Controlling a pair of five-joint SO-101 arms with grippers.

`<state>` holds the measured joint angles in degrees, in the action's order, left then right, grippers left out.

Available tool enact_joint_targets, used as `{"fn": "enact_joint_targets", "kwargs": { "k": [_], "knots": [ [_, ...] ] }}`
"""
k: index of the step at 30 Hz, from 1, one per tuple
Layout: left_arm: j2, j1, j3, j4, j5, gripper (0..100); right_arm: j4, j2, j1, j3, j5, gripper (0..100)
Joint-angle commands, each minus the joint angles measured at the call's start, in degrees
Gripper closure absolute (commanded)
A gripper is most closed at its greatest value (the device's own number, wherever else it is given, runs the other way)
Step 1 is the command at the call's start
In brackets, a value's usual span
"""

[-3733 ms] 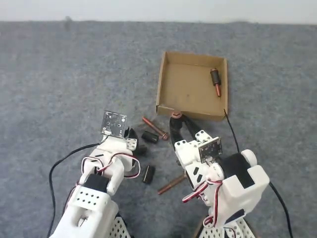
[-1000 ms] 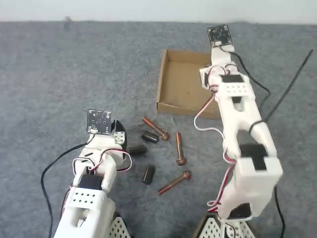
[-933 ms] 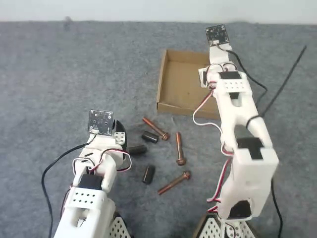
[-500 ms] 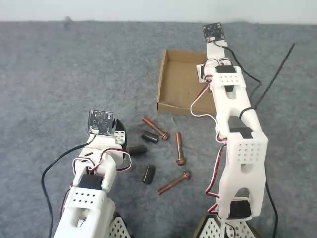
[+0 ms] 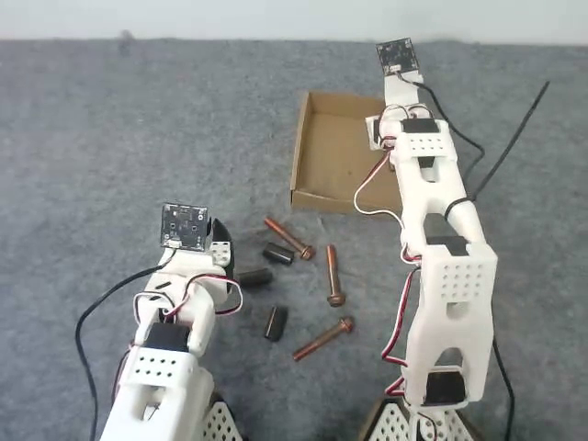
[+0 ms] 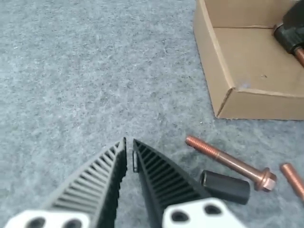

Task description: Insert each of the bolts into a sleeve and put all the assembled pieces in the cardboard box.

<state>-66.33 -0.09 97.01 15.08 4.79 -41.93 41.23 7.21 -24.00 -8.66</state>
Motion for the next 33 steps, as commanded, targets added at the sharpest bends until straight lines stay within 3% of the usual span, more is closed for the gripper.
{"fn": "enact_joint_targets", "kwargs": {
  "k": [1, 14, 22, 33],
  "knots": [
    [-1.2, 0.0, -0.7, -1.9, -0.9, 98, -6.9, -9.6, -0.9, -2.8, -0.4, 98.8],
    [-1.2, 0.0, -0.7, -1.9, -1.0, 98, -44.0, -20.4, 0.0, -2.8, -0.2, 99.2],
    [-1.2, 0.0, -0.7, -1.8, -1.0, 98, -59.7, -20.0, -0.5, -2.5, -0.2, 99.2],
    [-1.2, 0.0, -0.7, -1.8, -1.0, 98, -56.0, -26.6, 1.4, 20.0, -0.4, 99.2]
  ]
}}
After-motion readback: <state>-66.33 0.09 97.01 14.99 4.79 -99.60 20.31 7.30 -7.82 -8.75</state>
